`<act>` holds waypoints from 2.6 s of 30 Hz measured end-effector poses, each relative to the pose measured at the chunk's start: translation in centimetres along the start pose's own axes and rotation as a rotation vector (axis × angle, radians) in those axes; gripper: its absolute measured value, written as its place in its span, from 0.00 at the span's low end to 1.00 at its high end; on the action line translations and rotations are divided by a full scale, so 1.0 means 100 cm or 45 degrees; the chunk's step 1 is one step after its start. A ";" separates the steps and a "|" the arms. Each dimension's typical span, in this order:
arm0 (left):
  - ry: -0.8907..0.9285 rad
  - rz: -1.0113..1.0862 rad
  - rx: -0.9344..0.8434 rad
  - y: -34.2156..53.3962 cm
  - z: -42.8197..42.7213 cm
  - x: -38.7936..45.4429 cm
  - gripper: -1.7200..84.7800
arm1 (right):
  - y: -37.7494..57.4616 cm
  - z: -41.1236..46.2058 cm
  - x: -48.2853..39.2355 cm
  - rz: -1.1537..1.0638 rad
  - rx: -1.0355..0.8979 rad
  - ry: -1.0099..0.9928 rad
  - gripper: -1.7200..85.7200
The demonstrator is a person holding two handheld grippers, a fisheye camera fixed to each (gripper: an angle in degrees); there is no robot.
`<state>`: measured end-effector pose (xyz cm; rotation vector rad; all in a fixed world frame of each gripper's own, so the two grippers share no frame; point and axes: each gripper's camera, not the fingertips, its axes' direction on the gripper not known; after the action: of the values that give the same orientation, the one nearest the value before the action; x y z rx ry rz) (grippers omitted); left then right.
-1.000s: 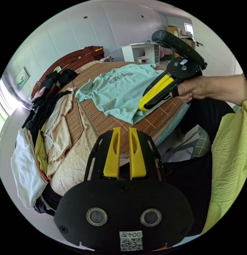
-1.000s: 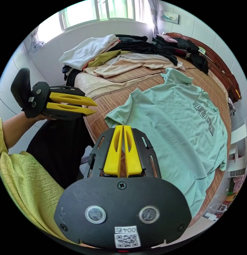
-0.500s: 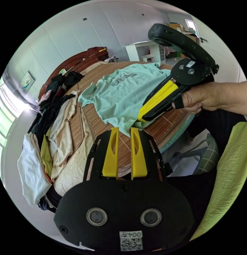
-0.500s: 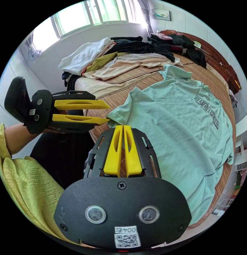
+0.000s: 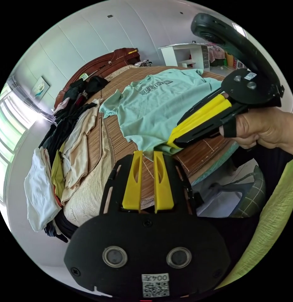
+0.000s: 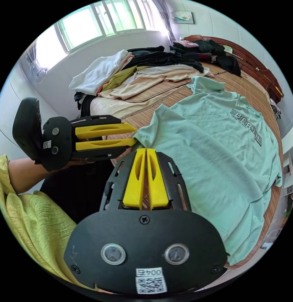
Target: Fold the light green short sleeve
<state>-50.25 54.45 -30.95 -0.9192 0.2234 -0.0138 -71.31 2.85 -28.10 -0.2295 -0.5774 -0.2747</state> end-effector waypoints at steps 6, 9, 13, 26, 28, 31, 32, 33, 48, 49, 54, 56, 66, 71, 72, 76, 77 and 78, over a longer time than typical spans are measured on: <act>0.114 -0.138 -0.007 0.001 0.009 -0.016 0.05 | 0.012 -0.010 -0.027 -0.018 0.073 0.112 0.03; 0.114 -0.128 -0.009 0.001 0.011 -0.017 0.05 | 0.049 -0.050 -0.025 0.053 0.165 0.365 0.07; 0.109 -0.126 -0.005 0.001 0.013 -0.017 0.05 | 0.142 -0.101 0.001 0.199 0.170 0.745 0.09; 0.163 -0.165 -0.040 -0.006 0.019 -0.031 0.05 | 0.199 -0.077 0.008 -0.145 -0.244 0.995 0.11; 0.159 -0.164 -0.043 -0.007 0.019 -0.031 0.05 | 0.193 -0.065 0.009 -0.243 -0.333 0.990 0.12; 0.161 -0.164 -0.043 -0.008 0.020 -0.032 0.05 | 0.188 -0.056 0.012 -0.337 -0.390 1.003 0.12; 0.165 -0.166 -0.044 -0.008 0.020 -0.033 0.05 | 0.186 -0.055 0.012 -0.353 -0.398 1.002 0.12; 0.168 -0.166 -0.045 -0.009 0.021 -0.033 0.05 | 0.183 -0.053 0.013 -0.385 -0.413 1.000 0.12; 0.167 -0.164 -0.057 -0.017 0.022 -0.034 0.04 | 0.175 -0.057 0.060 -0.359 -0.452 0.807 0.02; 0.168 -0.161 -0.057 -0.018 0.022 -0.034 0.04 | 0.177 -0.073 0.070 -0.252 -0.389 0.755 0.01; 0.158 -0.147 -0.052 -0.020 0.022 -0.032 0.04 | 0.226 -0.135 0.148 0.338 -0.114 0.467 0.01; 0.159 -0.146 -0.052 -0.022 0.022 -0.032 0.04 | 0.260 -0.138 0.183 0.544 -0.046 0.326 0.01; 0.157 -0.137 -0.078 -0.034 0.022 -0.028 0.05 | 0.414 -0.083 0.238 1.120 0.489 -0.126 0.07; 0.167 -0.137 -0.093 -0.041 0.022 -0.027 0.05 | 0.404 -0.070 0.181 0.870 0.396 0.364 0.11; 0.165 -0.134 -0.095 -0.042 0.022 -0.026 0.05 | 0.399 -0.062 0.173 0.811 0.369 0.397 0.11; 0.151 -0.126 -0.106 -0.049 0.021 -0.022 0.05 | 0.389 -0.042 0.160 0.731 0.339 0.532 0.11; 0.148 -0.127 -0.108 -0.050 0.021 -0.021 0.05 | 0.389 -0.041 0.160 0.738 0.343 0.535 0.11; 0.147 -0.127 -0.109 -0.051 0.021 -0.020 0.05 | 0.390 -0.037 0.163 0.752 0.353 0.542 0.11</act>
<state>-51.41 53.19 -25.34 -1.0152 0.2865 -0.1509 -43.96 35.31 -27.28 -0.0608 -0.1049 0.3249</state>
